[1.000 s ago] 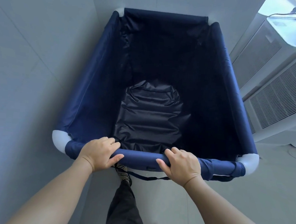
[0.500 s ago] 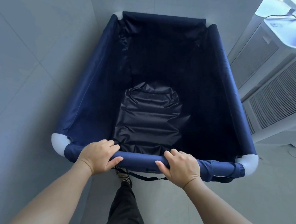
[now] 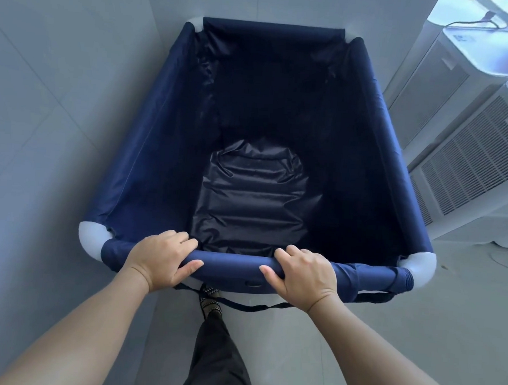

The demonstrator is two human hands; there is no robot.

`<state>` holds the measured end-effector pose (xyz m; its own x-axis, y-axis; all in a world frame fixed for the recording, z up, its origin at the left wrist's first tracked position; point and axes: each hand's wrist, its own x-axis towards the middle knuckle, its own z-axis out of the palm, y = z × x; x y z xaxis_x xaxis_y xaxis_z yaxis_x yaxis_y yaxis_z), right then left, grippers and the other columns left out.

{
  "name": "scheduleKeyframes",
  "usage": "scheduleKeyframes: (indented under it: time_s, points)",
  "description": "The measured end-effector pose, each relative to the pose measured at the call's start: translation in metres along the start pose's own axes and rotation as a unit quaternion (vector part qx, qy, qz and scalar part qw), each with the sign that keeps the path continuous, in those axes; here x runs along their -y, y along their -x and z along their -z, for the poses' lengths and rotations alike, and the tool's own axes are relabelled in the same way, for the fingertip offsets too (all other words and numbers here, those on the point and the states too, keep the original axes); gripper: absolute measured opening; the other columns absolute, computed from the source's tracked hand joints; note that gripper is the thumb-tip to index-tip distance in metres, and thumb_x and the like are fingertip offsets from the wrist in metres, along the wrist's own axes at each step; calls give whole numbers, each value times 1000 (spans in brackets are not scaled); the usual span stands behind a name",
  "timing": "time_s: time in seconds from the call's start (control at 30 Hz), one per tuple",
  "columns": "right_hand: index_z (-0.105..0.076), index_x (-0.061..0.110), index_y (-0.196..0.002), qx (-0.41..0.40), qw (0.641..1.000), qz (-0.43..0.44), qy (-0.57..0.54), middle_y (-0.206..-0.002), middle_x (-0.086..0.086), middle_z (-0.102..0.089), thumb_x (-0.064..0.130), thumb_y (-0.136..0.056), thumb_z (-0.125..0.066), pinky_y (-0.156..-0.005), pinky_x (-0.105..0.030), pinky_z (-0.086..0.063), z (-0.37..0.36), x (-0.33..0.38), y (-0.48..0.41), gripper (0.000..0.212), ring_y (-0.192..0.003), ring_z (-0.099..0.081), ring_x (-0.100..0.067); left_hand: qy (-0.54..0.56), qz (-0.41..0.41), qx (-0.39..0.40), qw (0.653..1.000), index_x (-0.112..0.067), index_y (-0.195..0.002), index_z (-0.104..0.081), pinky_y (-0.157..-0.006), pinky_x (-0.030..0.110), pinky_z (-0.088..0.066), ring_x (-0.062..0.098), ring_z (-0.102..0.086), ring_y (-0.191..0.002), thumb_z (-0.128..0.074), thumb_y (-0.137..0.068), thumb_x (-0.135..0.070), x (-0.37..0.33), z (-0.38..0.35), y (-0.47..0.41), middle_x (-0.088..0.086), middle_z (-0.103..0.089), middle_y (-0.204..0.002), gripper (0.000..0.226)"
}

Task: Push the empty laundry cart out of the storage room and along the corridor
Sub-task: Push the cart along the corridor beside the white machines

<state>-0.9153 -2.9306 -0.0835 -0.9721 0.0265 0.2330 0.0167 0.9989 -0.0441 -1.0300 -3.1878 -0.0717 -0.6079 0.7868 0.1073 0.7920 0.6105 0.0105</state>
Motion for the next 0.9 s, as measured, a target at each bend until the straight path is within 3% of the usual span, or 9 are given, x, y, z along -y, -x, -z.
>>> scheduleKeyframes:
  time_s: [0.13,0.37,0.53,0.73,0.9]
  points:
    - [-53,20,-60,21,1000,0,-5,-51,4,-49,58,-82,-34,-42,-23,-22,3,-1,1,48,-40,-46,-18,-1,-13,23,1000,-15,-66,-55,-37,22,-25,20,-51,-48,-34,-81,-50,1,4,-2,-3,-53,-59,43]
    - [-56,18,-80,89,995,12,-46,-71,1,-55,60,-87,-23,-51,-30,-28,5,-5,1,54,-59,-53,-22,-12,4,116,993,-20,-94,-51,-55,29,-32,16,-49,-82,-3,-78,-64,8,2,-4,-6,-52,-89,67]
    - [-56,24,-101,167,985,9,-50,-91,4,-55,63,-87,-12,-67,-29,-35,13,-5,-2,60,-79,-52,-20,0,7,169,986,-25,-103,-49,-59,28,-37,14,-49,-82,-20,-88,-61,10,5,-6,-8,-53,-91,49]
    - [-53,28,-114,203,975,-23,-90,-102,6,-51,58,-92,-28,-81,-31,-39,24,-1,-3,45,-93,-48,-17,84,32,142,986,-29,-117,-48,-67,27,-39,14,-53,-90,-34,-91,-55,4,15,-3,-9,-57,-101,39]
    - [-50,27,-120,179,978,-48,-100,-113,6,-51,57,-91,-34,-88,-35,-39,43,10,-7,45,-101,-49,-17,98,40,110,988,-27,-122,-49,-79,32,-45,16,-54,-97,-39,-89,-57,2,32,-5,-8,-56,-108,45]
